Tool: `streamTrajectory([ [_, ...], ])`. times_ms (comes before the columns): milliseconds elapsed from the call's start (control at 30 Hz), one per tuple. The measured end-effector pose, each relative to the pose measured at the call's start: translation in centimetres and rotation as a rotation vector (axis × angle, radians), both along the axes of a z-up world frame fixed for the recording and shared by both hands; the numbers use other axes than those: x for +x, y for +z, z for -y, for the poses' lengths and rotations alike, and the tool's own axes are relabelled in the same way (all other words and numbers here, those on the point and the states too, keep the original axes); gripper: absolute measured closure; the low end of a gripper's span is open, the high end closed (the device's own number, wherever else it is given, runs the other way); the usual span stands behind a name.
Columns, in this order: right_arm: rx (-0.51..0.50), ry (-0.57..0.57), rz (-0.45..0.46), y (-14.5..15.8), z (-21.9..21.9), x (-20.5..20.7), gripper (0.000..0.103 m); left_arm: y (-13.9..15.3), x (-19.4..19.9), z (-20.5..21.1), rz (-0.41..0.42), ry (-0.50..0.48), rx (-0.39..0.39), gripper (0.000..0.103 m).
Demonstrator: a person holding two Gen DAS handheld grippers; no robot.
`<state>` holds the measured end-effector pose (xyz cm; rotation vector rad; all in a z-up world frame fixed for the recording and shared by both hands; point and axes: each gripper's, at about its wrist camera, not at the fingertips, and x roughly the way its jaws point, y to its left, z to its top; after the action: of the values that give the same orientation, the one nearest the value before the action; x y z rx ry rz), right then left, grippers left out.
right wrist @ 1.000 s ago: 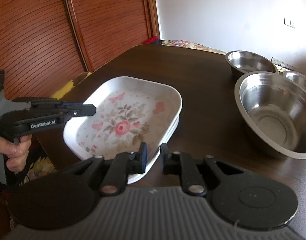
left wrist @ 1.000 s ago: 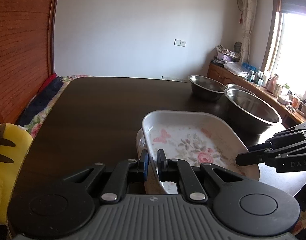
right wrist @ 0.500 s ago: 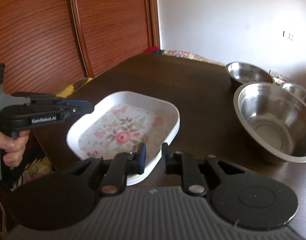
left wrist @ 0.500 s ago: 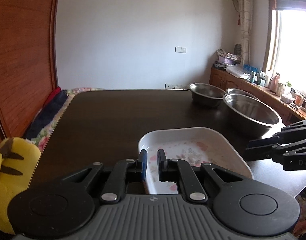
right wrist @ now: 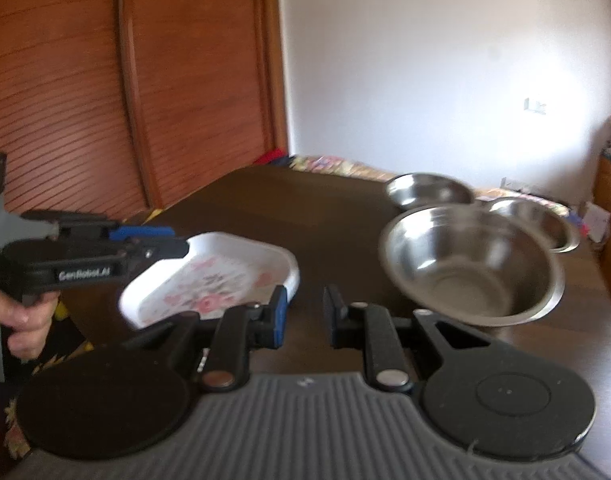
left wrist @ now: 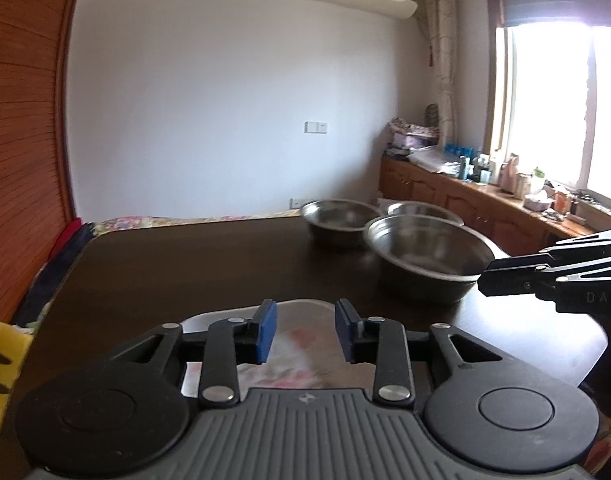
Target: Organize plates and bowls
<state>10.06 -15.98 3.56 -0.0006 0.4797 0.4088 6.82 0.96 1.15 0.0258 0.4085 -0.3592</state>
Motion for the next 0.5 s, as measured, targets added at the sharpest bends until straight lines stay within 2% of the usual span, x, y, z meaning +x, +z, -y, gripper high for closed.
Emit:
streamTrajectory([
  [33, 0.001, -0.016, 0.011, 0.0, 0.5, -0.1, 0.082, -0.1, 0.0, 0.6, 0.0, -0.008, -0.008, 0.036],
  [100, 0.004, -0.052, 0.032, 0.0, 1.9, -0.6, 0.082, -0.1, 0.1, 1.6, 0.011, -0.015, -0.027, 0.023],
  [200, 0.012, -0.092, 0.042, -0.4, 3.7, -0.9, 0.081, -0.2, -0.3, 3.6, 0.059, -0.018, -0.031, 0.011],
  [367, 0.053, -0.161, 0.053, -1.2, 7.0, -1.2, 0.072, -0.6, -0.4, 6.4, 0.108, -0.031, -0.017, 0.0],
  [467, 0.058, -0.203, 0.074, -1.7, 8.4, -1.4, 0.058, -0.9, -0.3, 7.3, 0.111, -0.034, -0.01, 0.0],
  [500, 0.058, -0.217, 0.081, -1.9, 8.8, -1.4, 0.05, -1.0, -0.3, 7.5, 0.11, -0.04, -0.007, 0.0],
])
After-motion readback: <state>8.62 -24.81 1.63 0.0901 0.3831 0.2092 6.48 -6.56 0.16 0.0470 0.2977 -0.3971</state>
